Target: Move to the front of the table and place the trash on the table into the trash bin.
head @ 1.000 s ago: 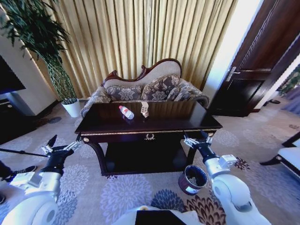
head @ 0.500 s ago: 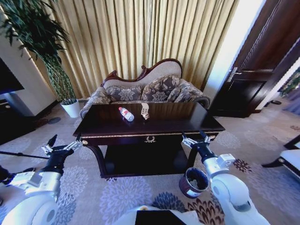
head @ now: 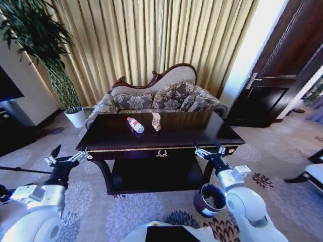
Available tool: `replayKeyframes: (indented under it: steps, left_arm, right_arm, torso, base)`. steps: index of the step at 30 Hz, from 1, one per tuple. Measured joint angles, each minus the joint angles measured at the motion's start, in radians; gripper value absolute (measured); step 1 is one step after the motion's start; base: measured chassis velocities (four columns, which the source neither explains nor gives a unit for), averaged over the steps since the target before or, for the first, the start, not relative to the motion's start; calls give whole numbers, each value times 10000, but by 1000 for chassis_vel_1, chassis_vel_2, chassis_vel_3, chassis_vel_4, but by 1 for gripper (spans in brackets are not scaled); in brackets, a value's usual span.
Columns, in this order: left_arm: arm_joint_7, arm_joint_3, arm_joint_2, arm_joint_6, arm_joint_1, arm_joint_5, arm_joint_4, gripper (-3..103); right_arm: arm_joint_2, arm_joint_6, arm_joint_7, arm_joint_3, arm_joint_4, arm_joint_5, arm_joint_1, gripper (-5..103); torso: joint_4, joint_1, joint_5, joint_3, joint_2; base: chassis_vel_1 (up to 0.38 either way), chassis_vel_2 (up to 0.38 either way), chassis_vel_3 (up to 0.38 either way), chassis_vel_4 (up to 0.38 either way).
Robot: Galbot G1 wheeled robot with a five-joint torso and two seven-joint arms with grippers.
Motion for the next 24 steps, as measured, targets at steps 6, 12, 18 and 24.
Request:
replayKeyframes:
  steps: [6, 12, 18, 24]
  left_arm:
    - [4, 4, 10, -8, 0, 5, 0, 100]
    - [11, 14, 9, -12, 11, 5, 0, 100]
    - [15, 30, -17, -34, 9, -9, 0, 100]
    - [17, 29, -57, -130, 26, -141, 0, 100]
  right_arm:
    - [-13, 4, -8, -7, 0, -2, -19, 100]
    - [-36, 4, -11, -17, -6, -3, -16, 100]
    - [-86, -40, -18, -76, 0, 76, 20, 100]
    - [-244, -438, -113, -227, 158, 527, 161, 100]
  torso:
    - [0, 0, 0, 0, 0]
    - [0, 0, 0, 0, -1]
    - [0, 0, 0, 0, 0]
    - [-1, 1, -1, 0, -2]
  base:
    - [-103, 104, 97, -106]
    - [-87, 93, 81, -93]
    - [-71, 74, 80, -71]
    - [-64, 74, 77, -79]
